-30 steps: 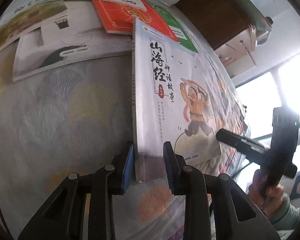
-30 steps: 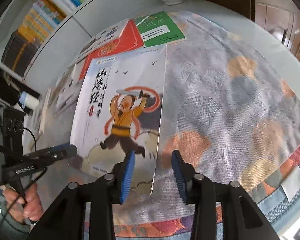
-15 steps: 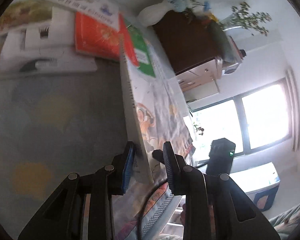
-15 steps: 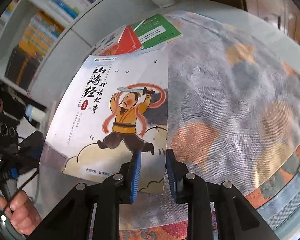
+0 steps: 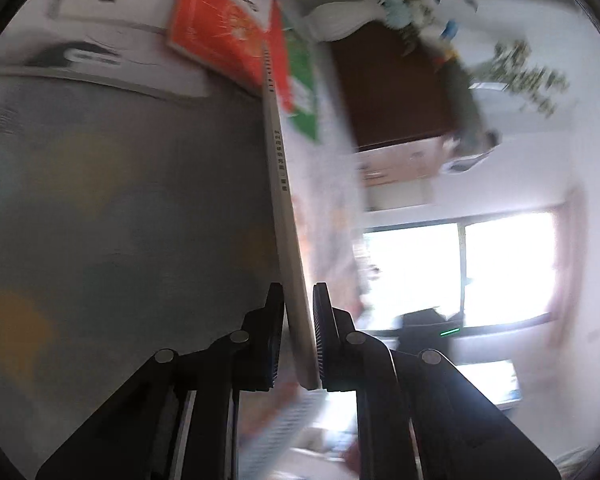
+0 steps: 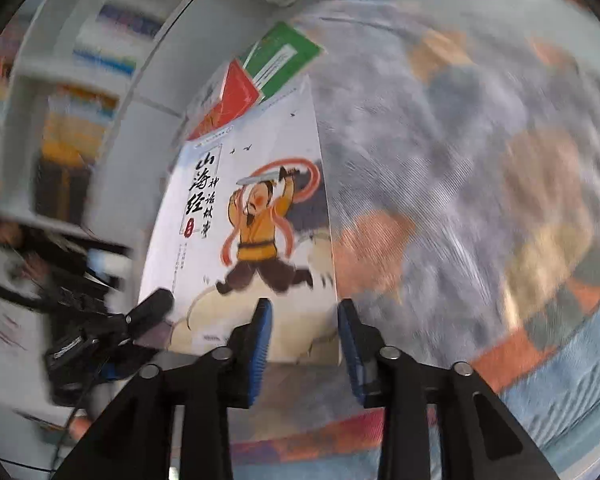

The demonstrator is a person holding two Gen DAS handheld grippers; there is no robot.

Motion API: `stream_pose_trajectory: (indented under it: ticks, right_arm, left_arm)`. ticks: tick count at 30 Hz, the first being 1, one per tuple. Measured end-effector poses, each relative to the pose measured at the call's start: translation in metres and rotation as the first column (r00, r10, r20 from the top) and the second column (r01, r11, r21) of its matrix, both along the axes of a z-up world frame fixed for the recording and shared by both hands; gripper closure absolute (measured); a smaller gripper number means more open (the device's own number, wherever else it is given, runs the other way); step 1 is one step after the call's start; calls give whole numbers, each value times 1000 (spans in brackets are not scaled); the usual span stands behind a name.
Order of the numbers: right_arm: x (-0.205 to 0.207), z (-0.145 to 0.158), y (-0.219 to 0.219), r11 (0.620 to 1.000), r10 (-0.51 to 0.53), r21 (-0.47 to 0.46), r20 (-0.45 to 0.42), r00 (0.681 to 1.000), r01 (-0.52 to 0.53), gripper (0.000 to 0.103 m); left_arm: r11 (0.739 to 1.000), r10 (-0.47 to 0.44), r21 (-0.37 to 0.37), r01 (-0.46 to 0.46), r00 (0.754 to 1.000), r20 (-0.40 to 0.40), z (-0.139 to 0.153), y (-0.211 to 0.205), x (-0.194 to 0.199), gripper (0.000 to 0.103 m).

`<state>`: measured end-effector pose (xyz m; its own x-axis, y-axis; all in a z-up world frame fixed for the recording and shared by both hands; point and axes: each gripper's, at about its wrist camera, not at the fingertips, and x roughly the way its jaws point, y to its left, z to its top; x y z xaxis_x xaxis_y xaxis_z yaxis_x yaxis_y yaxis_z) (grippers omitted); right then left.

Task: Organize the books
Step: 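Carry the swordsman book toward the white bottle and lower it onto the stack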

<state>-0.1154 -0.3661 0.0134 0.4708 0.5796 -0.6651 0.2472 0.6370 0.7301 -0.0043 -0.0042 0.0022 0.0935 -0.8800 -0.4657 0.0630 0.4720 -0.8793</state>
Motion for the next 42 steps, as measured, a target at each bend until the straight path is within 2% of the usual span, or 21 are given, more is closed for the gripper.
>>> stream_pose_trajectory:
  ticks: [1, 4, 6, 10, 12, 15, 17, 19, 21, 23, 24, 25, 27, 29, 32, 35, 37, 39, 42]
  right_arm:
    - [-7, -4, -7, 998, -30, 57, -3, 1000, 30, 56]
    - [-19, -17, -21, 972, -101, 213, -15, 995, 101, 54]
    - [-17, -24, -22, 951, -119, 285, -17, 993, 119, 54]
    - [-4, -34, -16, 918, -138, 374, -13, 990, 133, 54]
    - [3, -31, -15, 922, -147, 361, -1, 989, 138, 61]
    - [9, -21, -13, 952, -130, 282, 17, 991, 120, 75]
    - [14, -12, -7, 980, -84, 184, 47, 995, 74, 79]
    - [18, 6, 6, 998, -11, 64, 85, 996, 5, 83]
    - [20, 20, 18, 998, 48, -34, 113, 992, -45, 84]
    - [22, 33, 34, 983, 112, -157, 127, 985, -92, 85]
    - [23, 41, 48, 957, 165, -262, 133, 977, -126, 85]
    - [24, 47, 62, 915, 221, -373, 133, 966, -158, 85]
    - [24, 54, 82, 855, 297, -476, 126, 947, -205, 85]
    - [24, 58, 94, 839, 344, -486, 125, 931, -245, 85]
    - [19, 64, 105, 807, 392, -525, 132, 910, -271, 85]
    - [9, 73, 119, 754, 452, -588, 141, 881, -292, 85]
    - [6, 83, 129, 718, 492, -625, 148, 858, -304, 85]
    - [4, 90, 136, 703, 518, -637, 156, 841, -315, 85]
    - [11, 102, 145, 701, 548, -630, 174, 818, -335, 85]
  left_arm:
    - [1000, 1, -20, -2, 1000, -19, 0, -1, 2, 92]
    - [997, -1, -80, -6, 996, -91, -5, -4, 6, 92]
    - [993, 1, -113, -16, 991, -133, -12, -4, 6, 92]
    - [993, -4, -114, -15, 986, -165, -18, 3, 7, 92]
    - [998, -10, -70, -1, 988, -153, -18, 6, 6, 92]
    - [1000, -20, -10, 19, 990, -141, -19, 9, 6, 92]
    - [996, -37, 74, 44, 994, -98, -15, 8, 7, 93]
    - [980, -66, 186, 72, 997, -34, -8, 4, 8, 94]
    - [960, -98, 265, 90, 995, 18, 0, 0, 7, 94]
    - [940, -113, 329, 88, 992, 60, 7, -2, 5, 93]
    - [934, -115, 349, 84, 991, 69, 9, -3, 6, 93]
    - [926, -113, 370, 75, 990, 83, 11, -1, 6, 94]
    - [914, -107, 402, 50, 987, 119, 16, 5, 4, 94]
    - [910, -113, 413, 38, 981, 159, 23, 11, 2, 94]
    - [920, -130, 388, 48, 974, 186, 32, 21, -3, 94]
    - [918, -159, 394, 47, 953, 256, 46, 30, -11, 93]
    - [929, -144, 368, 37, 952, 269, 48, 41, -10, 93]
    - [944, -115, 329, 18, 954, 277, 52, 53, -9, 93]
    - [956, -61, 291, -31, 952, 301, 61, 78, -10, 93]
